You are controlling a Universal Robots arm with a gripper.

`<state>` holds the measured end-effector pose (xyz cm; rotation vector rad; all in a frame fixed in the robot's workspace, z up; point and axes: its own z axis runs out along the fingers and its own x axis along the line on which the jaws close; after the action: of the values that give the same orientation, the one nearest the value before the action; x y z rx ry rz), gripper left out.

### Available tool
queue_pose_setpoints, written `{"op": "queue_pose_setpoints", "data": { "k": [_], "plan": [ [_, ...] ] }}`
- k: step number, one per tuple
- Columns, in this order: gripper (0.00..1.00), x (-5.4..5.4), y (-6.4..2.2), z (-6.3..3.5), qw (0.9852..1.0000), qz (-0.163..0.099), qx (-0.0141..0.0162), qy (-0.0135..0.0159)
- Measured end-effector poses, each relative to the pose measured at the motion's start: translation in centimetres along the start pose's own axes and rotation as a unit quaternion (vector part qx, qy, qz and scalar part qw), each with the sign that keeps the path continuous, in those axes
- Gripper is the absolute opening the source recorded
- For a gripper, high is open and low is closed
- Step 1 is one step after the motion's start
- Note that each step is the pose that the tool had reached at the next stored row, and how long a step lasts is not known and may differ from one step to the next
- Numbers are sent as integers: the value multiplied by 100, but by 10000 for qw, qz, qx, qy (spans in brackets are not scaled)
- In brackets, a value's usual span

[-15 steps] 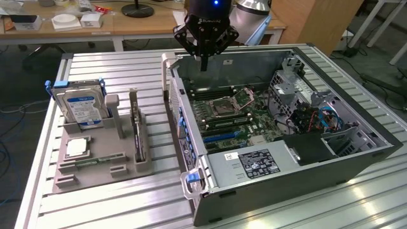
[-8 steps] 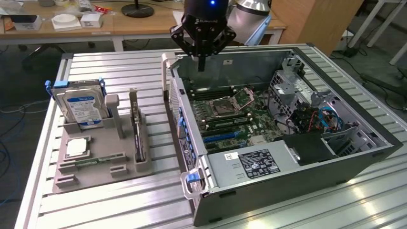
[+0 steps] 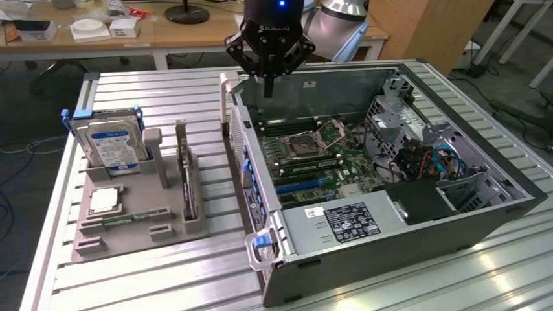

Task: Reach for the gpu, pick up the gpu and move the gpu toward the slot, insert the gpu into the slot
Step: 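Reach for the gpu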

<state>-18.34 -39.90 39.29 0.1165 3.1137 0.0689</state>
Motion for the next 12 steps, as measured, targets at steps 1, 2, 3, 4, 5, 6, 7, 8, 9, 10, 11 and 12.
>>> {"op": "queue_pose_setpoints", "data": {
  "k": [1, 2, 3, 4, 5, 6, 7, 8, 9, 10, 11, 12],
  "plan": [
    [10, 12, -1, 0, 10000, 0, 0, 0],
    [10, 24, -2, 0, 10000, 0, 0, 0],
    [10, 35, -3, -1, 10000, 0, 0, 0],
    [10, 47, -4, -1, 10000, 0, 0, 0],
    [10, 59, -5, -1, 10000, 0, 0, 0],
    [10, 71, -6, -2, 10000, 0, 0, 0],
    [10, 83, -7, -2, 10000, 0, 0, 0],
    [10, 96, -8, -2, 10000, 0, 0, 0],
    [10, 109, -9, -2, 10000, 0, 0, 0],
    [10, 120, -9, -2, 10000, 0, 0, 0],
    [10, 133, -10, -3, 10000, 0, 0, 0],
    [10, 148, -12, -3, 10000, 0, 0, 0]
  ]
}}
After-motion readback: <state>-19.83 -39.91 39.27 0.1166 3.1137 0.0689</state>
